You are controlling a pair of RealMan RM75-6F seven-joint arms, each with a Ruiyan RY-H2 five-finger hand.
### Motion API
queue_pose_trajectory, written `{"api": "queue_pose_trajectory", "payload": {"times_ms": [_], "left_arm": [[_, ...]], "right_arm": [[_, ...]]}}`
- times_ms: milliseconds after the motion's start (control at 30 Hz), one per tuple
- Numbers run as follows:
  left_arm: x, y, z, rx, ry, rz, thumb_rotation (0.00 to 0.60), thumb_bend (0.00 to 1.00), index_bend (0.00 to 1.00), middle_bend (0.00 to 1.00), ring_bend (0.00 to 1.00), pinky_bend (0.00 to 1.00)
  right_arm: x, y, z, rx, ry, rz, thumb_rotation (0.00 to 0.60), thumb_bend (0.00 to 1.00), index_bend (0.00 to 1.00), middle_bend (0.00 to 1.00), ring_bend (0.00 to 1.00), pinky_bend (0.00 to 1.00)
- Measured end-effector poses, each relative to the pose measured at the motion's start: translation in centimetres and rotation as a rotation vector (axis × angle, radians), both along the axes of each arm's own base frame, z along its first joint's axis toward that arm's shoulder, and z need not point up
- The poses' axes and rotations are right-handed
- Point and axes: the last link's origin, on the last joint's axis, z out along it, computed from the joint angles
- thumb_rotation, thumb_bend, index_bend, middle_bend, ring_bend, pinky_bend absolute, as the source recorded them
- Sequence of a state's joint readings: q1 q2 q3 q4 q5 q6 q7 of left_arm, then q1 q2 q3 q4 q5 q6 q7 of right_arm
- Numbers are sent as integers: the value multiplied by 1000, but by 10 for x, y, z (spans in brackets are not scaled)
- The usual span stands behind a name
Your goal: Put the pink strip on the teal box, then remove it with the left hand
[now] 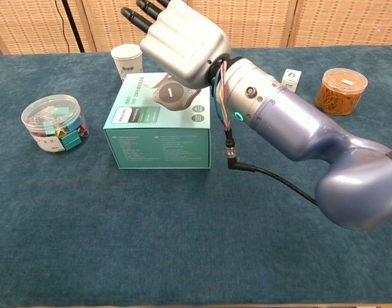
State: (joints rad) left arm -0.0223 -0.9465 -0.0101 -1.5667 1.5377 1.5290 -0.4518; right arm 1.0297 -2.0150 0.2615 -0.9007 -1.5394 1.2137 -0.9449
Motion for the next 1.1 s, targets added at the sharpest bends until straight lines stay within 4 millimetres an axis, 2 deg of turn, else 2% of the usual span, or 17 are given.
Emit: {"api": "queue_pose_trajectory", "payload": {"times_ms": [233, 467, 733, 933, 1100], "left_arm": [[0, 0, 0, -1, -2, 0, 600, 0, 0, 0, 0, 0], [0, -1, 0, 2, -4, 0, 600, 0, 0, 0, 0, 0], [0, -1, 0, 0, -3, -1, 600, 0, 0, 0, 0, 0], [-2, 1, 2, 3, -14, 7, 600, 0, 0, 0, 0, 0], [-2, 1, 1, 1, -11, 4, 600, 0, 0, 0, 0, 0]], "right_arm": [[-4, 0, -2, -41, 32, 12, 600, 488, 531, 0, 0, 0], [-8, 2, -3, -57, 55, 20, 600, 486, 381, 0, 0, 0], [-11, 3, 0, -65, 61, 27, 600, 486, 354, 0, 0, 0], [-13, -2, 17, -107, 40, 44, 600, 486, 328, 0, 0, 0], [-18, -12, 45, -163, 20, 46, 600, 486, 319, 0, 0, 0]]}}
